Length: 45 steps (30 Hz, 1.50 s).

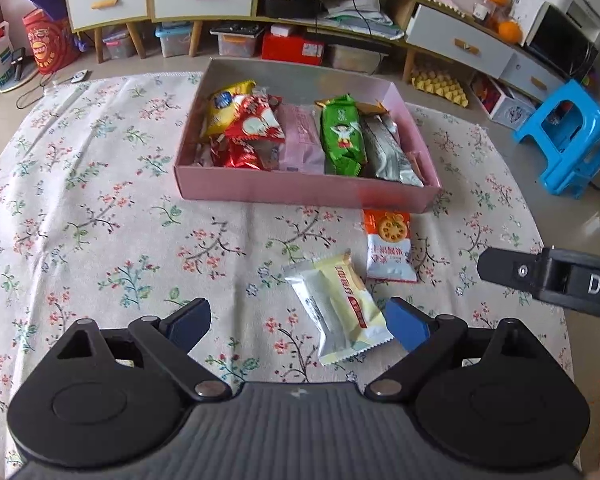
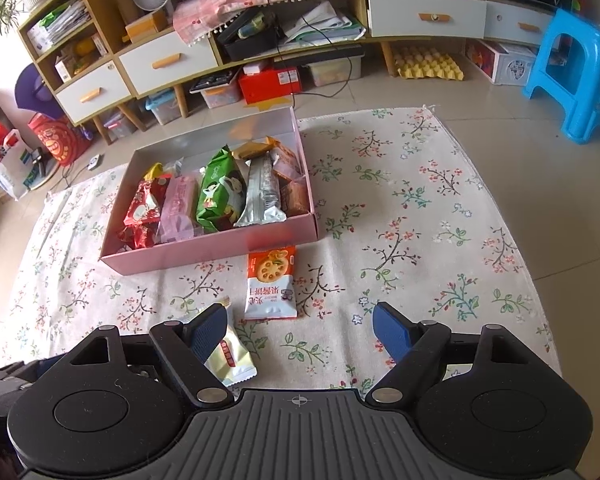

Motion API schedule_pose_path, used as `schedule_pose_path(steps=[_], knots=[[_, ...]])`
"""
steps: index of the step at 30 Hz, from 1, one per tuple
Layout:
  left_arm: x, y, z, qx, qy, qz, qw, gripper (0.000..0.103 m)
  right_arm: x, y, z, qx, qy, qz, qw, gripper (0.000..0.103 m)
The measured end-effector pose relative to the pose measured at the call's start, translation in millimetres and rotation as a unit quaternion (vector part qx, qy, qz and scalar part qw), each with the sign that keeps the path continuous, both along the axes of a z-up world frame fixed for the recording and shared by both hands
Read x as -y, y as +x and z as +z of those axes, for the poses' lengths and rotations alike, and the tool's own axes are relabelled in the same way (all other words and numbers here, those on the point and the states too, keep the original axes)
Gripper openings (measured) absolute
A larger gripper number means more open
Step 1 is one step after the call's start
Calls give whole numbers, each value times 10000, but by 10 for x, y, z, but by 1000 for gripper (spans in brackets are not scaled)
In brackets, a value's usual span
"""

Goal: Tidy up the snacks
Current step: 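Withdraw both grippers from the box toward the white pack and orange cracker packet, then grasp the white-and-yellow pack with the left gripper while the right gripper grasps the orange cracker packet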

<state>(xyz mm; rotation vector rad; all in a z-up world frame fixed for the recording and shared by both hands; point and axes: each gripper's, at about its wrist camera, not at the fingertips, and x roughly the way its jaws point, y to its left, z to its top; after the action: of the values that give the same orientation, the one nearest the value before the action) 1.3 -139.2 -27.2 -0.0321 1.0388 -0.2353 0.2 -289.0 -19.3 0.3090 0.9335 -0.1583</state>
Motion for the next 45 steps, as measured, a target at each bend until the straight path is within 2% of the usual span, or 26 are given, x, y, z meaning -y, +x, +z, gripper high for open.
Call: schedule_pose_path(steps=[3, 9, 14, 16, 17, 18, 19, 21, 24, 28, 34, 39, 45], knots=[[43, 10, -69, -62, -77, 15, 10000, 93, 11, 1, 5, 12, -5, -39, 10000, 82], [277, 67, -359, -249, 132, -119, 9995, 90, -5, 8, 1, 1, -42, -46, 10000, 82], [469, 66, -495, 57, 445, -371, 9983, 81, -23, 20, -4, -22, -83, -28, 10000, 82], [501, 76, -555, 65, 492, -452, 9977, 65, -29, 31, -16, -52, -112, -26, 9999, 81], [500, 93, -591, -25, 474, -476, 9977, 61, -33, 36, -27, -80, -178, -48, 9998, 82], [495, 91, -600, 2, 485, -492, 9976, 57, -29, 44, -37, -87, -203, -40, 9997, 82], [500, 80, -590, 103, 568, -516, 9970, 46, -22, 52, -45, -101, -180, -33, 9998, 82], [488, 75, -564, 185, 630, -560, 9963, 34, 9, 69, -64, -142, -124, -79, 9998, 82], [420, 87, -515, 161, 434, -528, 9975, 27, 36, 93, -90, -189, -212, -159, 9995, 82], [358, 86, -443, 212, 387, -532, 9976, 22, 49, 155, -153, -315, -211, -156, 9992, 82], [256, 138, -382, 151, 111, -410, 9990, 15, 32, 264, -276, -518, -278, -123, 9982, 82], [26, 247, -240, 117, -414, -95, 9990, 13, 36, 416, -415, -630, -182, -128, 9978, 82], [-239, 345, -142, 77, -931, 284, 9952, 13, -65, 613, -603, -604, -365, 61, 9975, 82]])
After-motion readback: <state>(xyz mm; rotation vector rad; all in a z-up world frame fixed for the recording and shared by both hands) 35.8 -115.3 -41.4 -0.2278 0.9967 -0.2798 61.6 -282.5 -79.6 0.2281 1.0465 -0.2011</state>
